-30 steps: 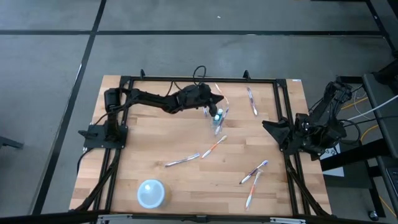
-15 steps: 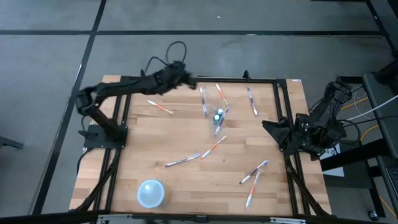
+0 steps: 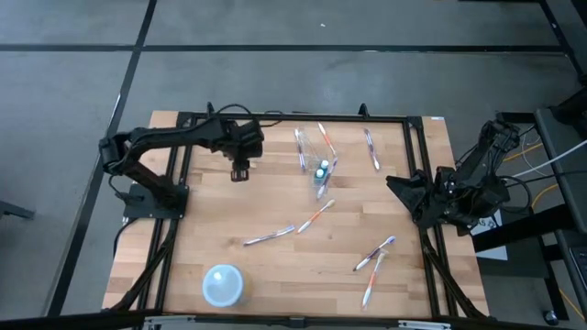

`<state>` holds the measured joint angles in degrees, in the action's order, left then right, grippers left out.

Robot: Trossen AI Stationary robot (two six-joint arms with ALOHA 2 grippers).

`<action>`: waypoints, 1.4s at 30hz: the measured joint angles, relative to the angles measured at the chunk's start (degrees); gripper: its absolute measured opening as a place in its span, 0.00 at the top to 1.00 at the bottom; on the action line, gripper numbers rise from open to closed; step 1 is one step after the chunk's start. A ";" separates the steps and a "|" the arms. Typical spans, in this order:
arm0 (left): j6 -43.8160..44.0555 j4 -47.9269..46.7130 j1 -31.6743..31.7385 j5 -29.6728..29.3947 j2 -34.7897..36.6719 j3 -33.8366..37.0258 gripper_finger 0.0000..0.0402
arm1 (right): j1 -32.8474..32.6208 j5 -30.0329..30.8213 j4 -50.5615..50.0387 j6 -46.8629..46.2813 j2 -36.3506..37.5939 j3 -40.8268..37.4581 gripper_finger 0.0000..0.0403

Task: Pick & Place toothbrushing station
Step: Put the orange toothbrush into the transparent organizer

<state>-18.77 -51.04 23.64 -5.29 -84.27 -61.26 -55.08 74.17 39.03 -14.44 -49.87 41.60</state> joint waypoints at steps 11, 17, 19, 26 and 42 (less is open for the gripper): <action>-15.57 9.81 0.51 5.84 -0.35 8.22 0.60 | 0.36 0.15 0.75 -1.44 -2.54 0.00 0.65; -13.13 18.04 1.91 3.93 -2.97 9.71 0.60 | 0.36 1.31 0.89 -2.59 -3.32 0.00 0.65; -13.02 18.92 2.13 3.96 -4.92 9.71 0.60 | 0.34 1.27 0.94 -3.07 -3.32 0.00 0.65; -13.42 19.97 2.38 3.95 -11.80 9.77 0.60 | -0.77 1.33 1.55 -4.29 -3.32 0.00 0.65; -12.07 20.62 4.97 4.22 -13.05 9.66 0.91 | -0.91 1.49 1.51 -4.33 -3.32 0.00 0.65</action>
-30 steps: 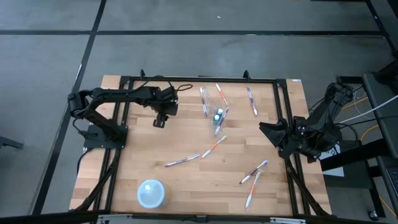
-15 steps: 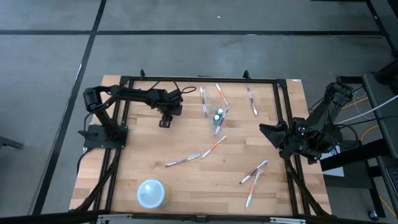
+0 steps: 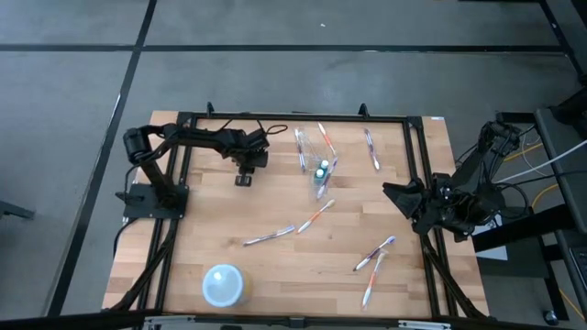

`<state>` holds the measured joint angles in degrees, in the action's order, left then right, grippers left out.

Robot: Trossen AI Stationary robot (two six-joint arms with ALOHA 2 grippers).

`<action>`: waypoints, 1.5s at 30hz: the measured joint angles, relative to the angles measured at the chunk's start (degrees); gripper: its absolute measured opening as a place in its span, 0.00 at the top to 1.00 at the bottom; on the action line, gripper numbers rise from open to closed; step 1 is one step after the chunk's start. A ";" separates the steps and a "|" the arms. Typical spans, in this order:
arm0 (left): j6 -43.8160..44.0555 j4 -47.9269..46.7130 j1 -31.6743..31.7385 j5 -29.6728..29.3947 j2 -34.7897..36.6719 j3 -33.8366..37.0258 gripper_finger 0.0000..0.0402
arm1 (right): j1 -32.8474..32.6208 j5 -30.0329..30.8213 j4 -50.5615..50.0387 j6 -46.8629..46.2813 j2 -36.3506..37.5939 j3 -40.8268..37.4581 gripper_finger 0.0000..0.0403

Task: Pick & Place toothbrushing station
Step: Put the orange toothbrush into the transparent organizer

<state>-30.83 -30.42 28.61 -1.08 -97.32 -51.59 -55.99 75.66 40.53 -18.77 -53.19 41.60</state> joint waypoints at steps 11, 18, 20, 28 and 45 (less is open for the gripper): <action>13.19 6.50 0.83 8.55 6.62 -6.42 1.00 | 0.06 0.00 0.00 0.77 0.00 0.00 0.65; 11.76 -7.72 0.91 -1.38 12.50 -8.26 0.99 | 0.06 0.00 0.00 1.23 -0.09 0.00 0.65; 11.64 -14.90 1.10 -1.01 12.47 -8.13 0.96 | 0.06 0.00 -0.01 1.38 -0.09 0.01 0.65; 7.76 -16.95 1.20 -1.23 12.46 -2.17 0.69 | 0.05 0.00 -0.04 1.75 -0.82 0.02 0.65; 2.74 -2.77 3.46 -3.85 12.46 11.93 0.61 | 0.05 0.00 0.22 -0.50 -2.71 0.02 0.65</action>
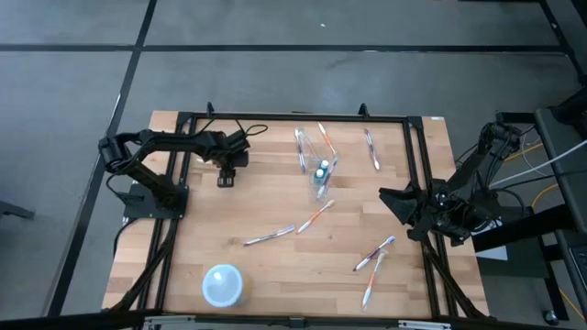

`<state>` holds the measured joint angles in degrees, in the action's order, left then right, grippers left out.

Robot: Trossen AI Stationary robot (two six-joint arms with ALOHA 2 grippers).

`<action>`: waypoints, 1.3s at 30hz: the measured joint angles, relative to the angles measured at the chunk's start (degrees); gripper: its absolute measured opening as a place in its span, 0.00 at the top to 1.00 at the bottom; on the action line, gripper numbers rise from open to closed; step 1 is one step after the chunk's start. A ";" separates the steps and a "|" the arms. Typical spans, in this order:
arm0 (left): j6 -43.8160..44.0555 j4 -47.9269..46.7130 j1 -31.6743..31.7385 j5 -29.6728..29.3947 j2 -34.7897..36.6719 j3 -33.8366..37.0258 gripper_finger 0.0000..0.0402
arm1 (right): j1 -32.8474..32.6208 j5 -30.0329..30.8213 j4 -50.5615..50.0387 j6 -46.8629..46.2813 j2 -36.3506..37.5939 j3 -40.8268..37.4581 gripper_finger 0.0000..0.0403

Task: Pick & Place toothbrushing station
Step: Put the orange toothbrush into the transparent organizer

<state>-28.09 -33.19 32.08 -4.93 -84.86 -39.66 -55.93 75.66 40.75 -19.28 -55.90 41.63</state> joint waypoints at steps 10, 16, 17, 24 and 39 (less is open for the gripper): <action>8.26 2.20 0.06 4.44 -0.20 1.34 0.92 | -0.03 0.00 0.86 0.66 0.02 0.00 0.65; 23.81 13.57 0.55 20.01 2.39 1.58 0.92 | -0.43 2.89 0.83 6.82 0.02 0.00 0.65; 27.21 17.81 0.57 22.58 3.60 1.58 0.93 | -0.92 4.33 0.83 8.15 0.05 0.00 0.65; 48.61 57.91 -2.46 19.17 13.34 1.32 0.98 | -6.49 13.72 0.85 12.21 1.95 0.00 0.65; 48.74 98.28 -13.19 -3.37 -10.24 -5.31 0.98 | -7.63 14.36 0.83 15.02 6.68 0.00 0.65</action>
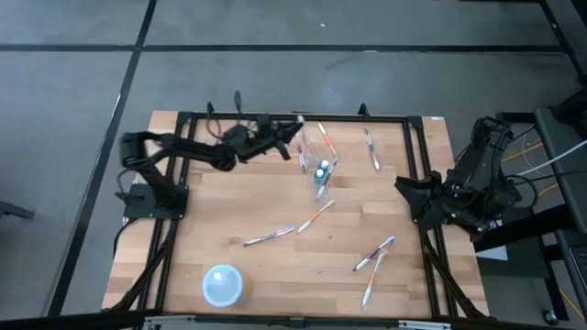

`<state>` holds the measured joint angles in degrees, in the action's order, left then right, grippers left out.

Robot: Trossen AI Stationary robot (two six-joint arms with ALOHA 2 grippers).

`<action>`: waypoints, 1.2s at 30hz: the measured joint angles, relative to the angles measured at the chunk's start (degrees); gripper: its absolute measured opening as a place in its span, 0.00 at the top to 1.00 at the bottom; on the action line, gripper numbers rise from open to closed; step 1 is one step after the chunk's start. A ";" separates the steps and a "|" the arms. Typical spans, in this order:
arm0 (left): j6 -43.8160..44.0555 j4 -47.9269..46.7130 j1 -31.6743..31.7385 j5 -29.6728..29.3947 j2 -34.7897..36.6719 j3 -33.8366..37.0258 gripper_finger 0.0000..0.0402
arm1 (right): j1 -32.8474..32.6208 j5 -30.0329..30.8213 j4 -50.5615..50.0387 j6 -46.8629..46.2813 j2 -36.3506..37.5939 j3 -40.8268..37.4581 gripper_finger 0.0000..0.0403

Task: Pick & Place toothbrushing station
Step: Put the orange toothbrush into the transparent organizer, then put the purple toothbrush into the transparent organizer

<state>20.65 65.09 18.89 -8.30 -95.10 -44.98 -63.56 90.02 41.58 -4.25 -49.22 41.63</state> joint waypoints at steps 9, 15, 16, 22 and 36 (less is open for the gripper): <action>-4.05 1.22 0.73 2.76 -17.27 -12.93 0.98 | -3.42 -0.02 -0.01 -1.43 0.82 0.00 0.65; -5.49 1.09 1.11 0.94 -22.27 -14.22 0.96 | -5.66 -0.02 -0.32 -2.34 0.82 0.00 0.65; -4.89 0.57 1.10 0.56 -22.73 -14.22 0.94 | -5.71 -0.02 -0.75 -2.43 0.82 0.00 0.65; 0.66 0.01 1.08 0.53 -23.47 -14.22 0.78 | -5.72 -0.02 -4.00 -7.81 0.80 -1.51 0.65; -3.51 -5.94 3.44 4.10 -12.36 -14.22 0.50 | -3.56 -1.98 -5.27 -26.92 -0.88 -12.71 0.65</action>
<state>17.14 59.15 22.33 -4.21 -107.47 -59.20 -67.12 88.03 36.31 -31.17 -50.11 28.91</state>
